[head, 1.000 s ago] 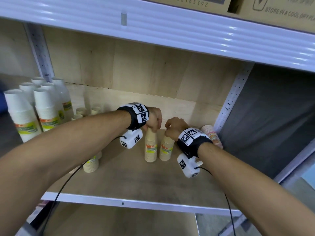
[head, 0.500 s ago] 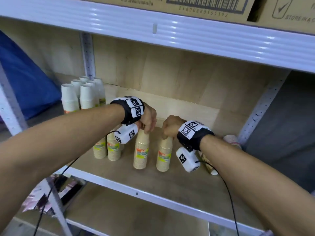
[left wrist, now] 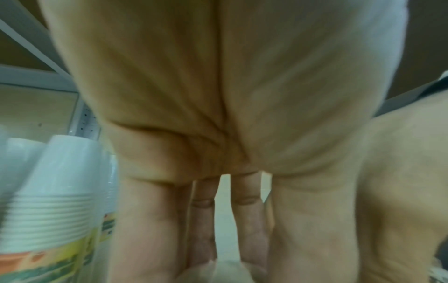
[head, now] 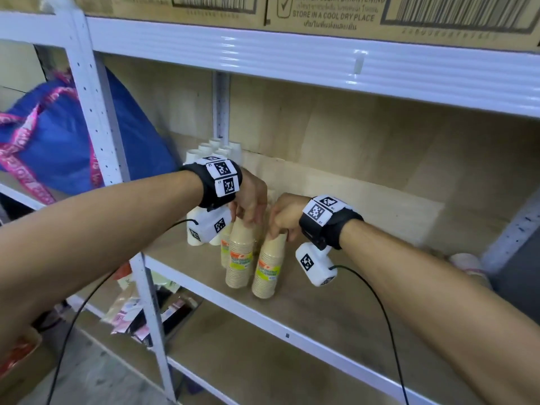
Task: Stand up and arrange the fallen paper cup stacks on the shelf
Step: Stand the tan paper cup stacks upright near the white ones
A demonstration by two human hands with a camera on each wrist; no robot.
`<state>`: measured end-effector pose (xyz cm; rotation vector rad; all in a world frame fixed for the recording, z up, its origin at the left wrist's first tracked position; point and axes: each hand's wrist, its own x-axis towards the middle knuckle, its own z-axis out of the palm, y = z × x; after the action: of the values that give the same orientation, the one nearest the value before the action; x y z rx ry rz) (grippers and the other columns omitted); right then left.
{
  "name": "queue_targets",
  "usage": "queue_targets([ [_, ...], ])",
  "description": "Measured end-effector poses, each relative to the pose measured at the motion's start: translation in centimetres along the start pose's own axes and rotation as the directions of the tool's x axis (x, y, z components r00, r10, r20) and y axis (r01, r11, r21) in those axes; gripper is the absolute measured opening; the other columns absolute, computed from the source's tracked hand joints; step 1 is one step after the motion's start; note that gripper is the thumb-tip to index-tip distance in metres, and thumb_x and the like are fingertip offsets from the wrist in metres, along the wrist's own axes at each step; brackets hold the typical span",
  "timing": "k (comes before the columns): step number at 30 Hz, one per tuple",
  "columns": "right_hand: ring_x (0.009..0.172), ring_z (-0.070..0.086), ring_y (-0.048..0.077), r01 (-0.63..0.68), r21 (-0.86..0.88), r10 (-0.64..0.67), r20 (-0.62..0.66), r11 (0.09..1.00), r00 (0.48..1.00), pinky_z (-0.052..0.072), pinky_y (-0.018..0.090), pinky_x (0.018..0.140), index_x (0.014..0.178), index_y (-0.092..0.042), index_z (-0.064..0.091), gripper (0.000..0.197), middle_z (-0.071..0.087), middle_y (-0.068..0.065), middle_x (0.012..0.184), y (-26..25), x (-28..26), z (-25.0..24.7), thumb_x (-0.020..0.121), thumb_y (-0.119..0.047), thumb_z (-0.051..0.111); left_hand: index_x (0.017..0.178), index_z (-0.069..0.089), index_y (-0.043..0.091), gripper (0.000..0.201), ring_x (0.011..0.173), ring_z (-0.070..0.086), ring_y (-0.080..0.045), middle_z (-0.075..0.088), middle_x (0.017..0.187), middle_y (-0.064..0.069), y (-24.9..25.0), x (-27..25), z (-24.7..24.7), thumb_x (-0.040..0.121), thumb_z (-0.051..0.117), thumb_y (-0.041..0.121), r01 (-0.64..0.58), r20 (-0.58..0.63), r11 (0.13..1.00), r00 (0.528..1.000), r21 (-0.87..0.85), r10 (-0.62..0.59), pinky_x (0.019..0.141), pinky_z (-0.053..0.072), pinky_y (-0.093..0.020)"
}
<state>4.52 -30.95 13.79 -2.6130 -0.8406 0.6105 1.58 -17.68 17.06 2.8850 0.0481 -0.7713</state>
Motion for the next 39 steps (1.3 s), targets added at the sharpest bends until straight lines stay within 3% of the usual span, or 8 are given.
queue_targets([
  [8,0.075,0.069,0.031,0.058,-0.041,-0.059,-0.044,0.997,0.997,0.061,0.045,0.076,0.075,-0.012,0.065,0.019,0.070,0.012,0.086,-3.0,1.3,1.8,0.072,-0.014,0.084,0.112,0.069,0.004,0.031,0.083,0.062,-0.025,0.065,0.104,-0.016,-3.7,-0.1,1.8,0.081,0.073,-0.001,0.019,-0.007,0.999,1.000,-0.049,-0.020,0.063,0.060,-0.031],
  [15,0.081,0.072,0.028,0.050,-0.080,-0.054,-0.054,0.996,0.997,0.061,0.042,0.079,0.096,-0.004,0.072,0.034,0.073,0.012,0.092,-3.6,2.2,2.6,0.069,-0.021,0.087,0.107,0.072,0.006,0.030,0.082,0.065,-0.026,0.069,0.108,-0.020,-5.1,0.8,2.9,0.077,0.075,0.002,0.017,-0.057,0.997,0.998,-0.077,-0.022,0.071,0.062,-0.037],
  [22,0.065,0.066,0.018,0.060,-0.081,-0.064,-0.053,0.995,0.997,0.059,0.033,0.070,0.090,-0.009,0.071,0.030,0.071,0.005,0.080,-3.8,2.5,2.6,0.069,-0.023,0.088,0.106,0.071,0.005,0.031,0.087,0.066,-0.029,0.066,0.112,-0.021,-5.4,1.0,3.0,0.077,0.078,0.003,0.010,-0.068,0.994,0.998,-0.105,-0.018,0.074,0.062,-0.036],
  [26,0.069,0.070,0.026,0.072,-0.046,-0.075,-0.053,0.996,0.996,0.061,0.039,0.072,0.082,-0.009,0.069,0.026,0.073,0.009,0.077,-3.7,2.5,2.2,0.070,-0.024,0.087,0.108,0.069,0.004,0.032,0.096,0.068,-0.033,0.067,0.112,-0.020,-5.7,0.7,2.8,0.078,0.078,0.004,0.002,-0.049,0.992,0.999,-0.130,-0.008,0.078,0.061,-0.040],
  [30,0.065,0.068,0.023,0.064,-0.023,-0.067,-0.119,0.998,0.991,0.060,0.037,0.070,0.086,-0.008,0.068,0.031,0.067,0.005,0.065,-3.3,2.3,1.3,0.070,-0.027,0.086,0.105,0.070,0.004,0.030,0.092,0.070,-0.028,0.071,0.106,-0.021,-5.7,0.4,1.7,0.077,0.079,0.006,0.011,-0.045,0.992,0.999,-0.124,-0.017,0.076,0.061,-0.036],
  [34,0.072,0.069,0.024,0.045,0.010,-0.043,-0.191,0.999,0.981,0.059,0.035,0.072,0.092,-0.008,0.070,0.029,0.068,0.007,0.072,-2.2,1.9,-0.2,0.073,-0.025,0.084,0.100,0.072,0.008,0.026,0.085,0.071,-0.027,0.072,0.101,-0.018,-5.1,0.3,-0.6,0.075,0.080,0.011,0.008,-0.122,0.994,0.992,-0.105,-0.021,0.070,0.061,-0.032],
  [36,0.073,0.065,0.022,0.029,0.002,-0.028,-0.247,1.000,0.969,0.054,0.029,0.066,0.094,-0.011,0.072,0.023,0.065,0.002,0.072,-1.1,1.6,-0.8,0.076,-0.022,0.082,0.100,0.071,0.007,0.024,0.072,0.070,-0.023,0.073,0.097,-0.018,-4.3,0.4,-2.1,0.077,0.078,0.009,-0.016,-0.180,0.994,0.984,-0.108,-0.004,0.066,0.061,-0.031],
  [39,0.079,0.066,0.022,-0.012,0.036,0.023,-0.323,0.999,0.946,0.049,0.023,0.058,0.089,-0.013,0.072,0.015,0.070,0.005,0.089,1.2,1.2,-1.8,0.076,-0.016,0.079,0.100,0.072,0.013,0.026,0.071,0.071,-0.026,0.073,0.091,-0.015,-2.5,1.1,-4.0,0.075,0.079,0.011,-0.062,-0.250,0.992,0.968,-0.107,0.034,0.071,0.062,-0.038],
])
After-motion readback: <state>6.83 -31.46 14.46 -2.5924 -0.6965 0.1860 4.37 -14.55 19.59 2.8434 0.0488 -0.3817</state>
